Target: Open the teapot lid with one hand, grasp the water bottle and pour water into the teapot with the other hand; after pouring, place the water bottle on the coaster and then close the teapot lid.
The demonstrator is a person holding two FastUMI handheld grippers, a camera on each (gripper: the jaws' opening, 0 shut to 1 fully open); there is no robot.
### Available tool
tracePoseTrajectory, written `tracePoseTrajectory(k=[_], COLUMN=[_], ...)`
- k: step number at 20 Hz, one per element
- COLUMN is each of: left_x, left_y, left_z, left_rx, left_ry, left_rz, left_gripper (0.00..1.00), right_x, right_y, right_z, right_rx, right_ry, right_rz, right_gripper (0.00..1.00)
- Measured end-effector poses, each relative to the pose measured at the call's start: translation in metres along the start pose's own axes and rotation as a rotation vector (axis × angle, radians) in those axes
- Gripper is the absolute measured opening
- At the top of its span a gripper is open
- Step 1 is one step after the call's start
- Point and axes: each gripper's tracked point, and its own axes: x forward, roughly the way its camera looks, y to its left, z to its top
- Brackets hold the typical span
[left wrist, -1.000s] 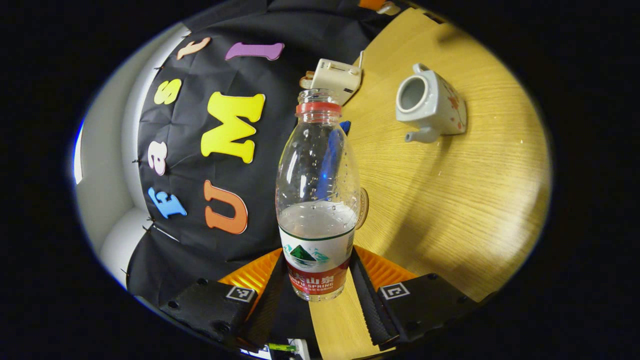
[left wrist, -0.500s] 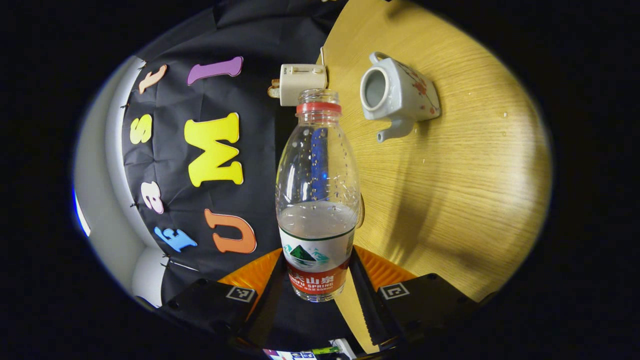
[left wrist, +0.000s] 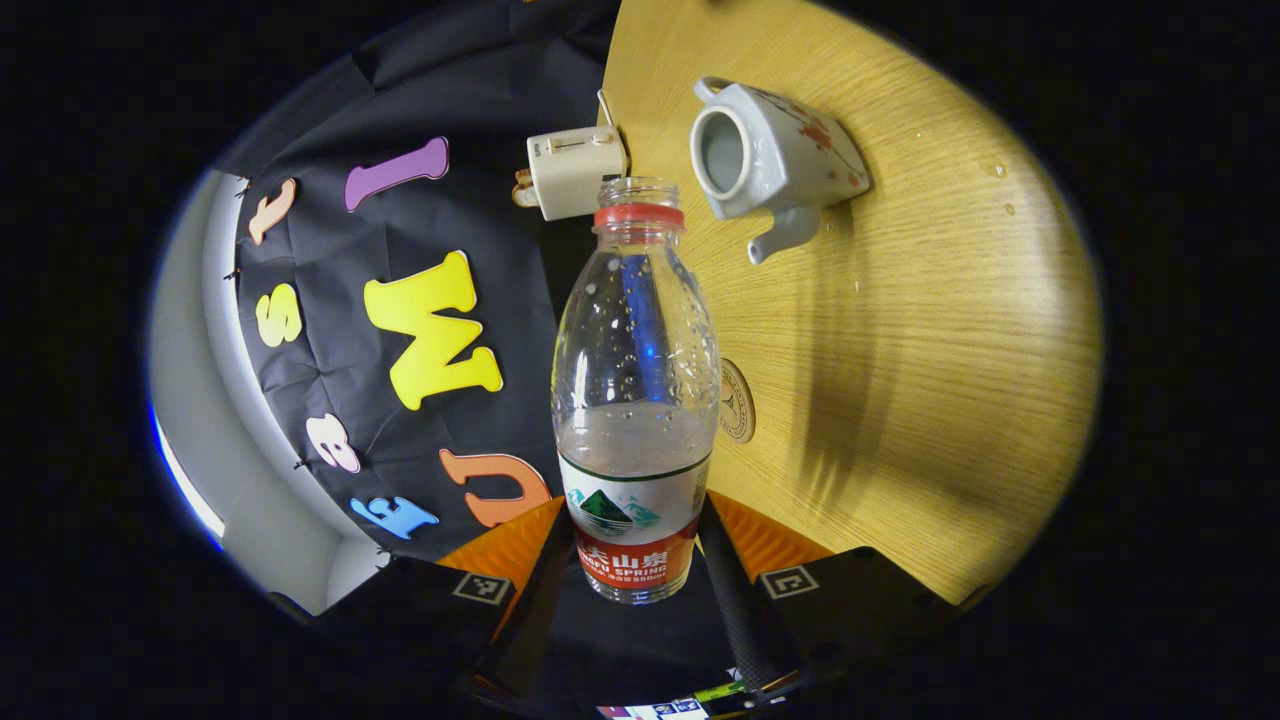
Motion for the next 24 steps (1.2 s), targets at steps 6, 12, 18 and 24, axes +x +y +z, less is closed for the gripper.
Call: tracePoseTrajectory(k=[6, 12, 18, 24], left_x=[0.001, 0.001, 0.001, 0.003], left_y=[0.003, 0.006, 0.010, 0.022], left_z=[0.007, 0.006, 0.007, 0.009], left_rx=[0.078, 0.117, 0.145, 0.183], left_ry=[0.002, 0.008, 0.009, 0.016], left_rz=[0.017, 0.030, 0.034, 0.054], left_gripper=[0.75, 0.75, 0.75, 0.75], right_x=[-0.002, -0.004, -0.005, -0.007], right_y=[-0.007, -0.010, -0.009, -0.012], right_z=[-0.003, -0.004, -0.004, -0.005], right_rx=[0.008, 0.014, 0.014, 0.020], right_ry=[0.002, 0.003, 0.000, 0.002], right_rz=[-0.010, -0.014, -0.010, -0.013], right_gripper=[0.02, 0.00, 0.00, 0.02])
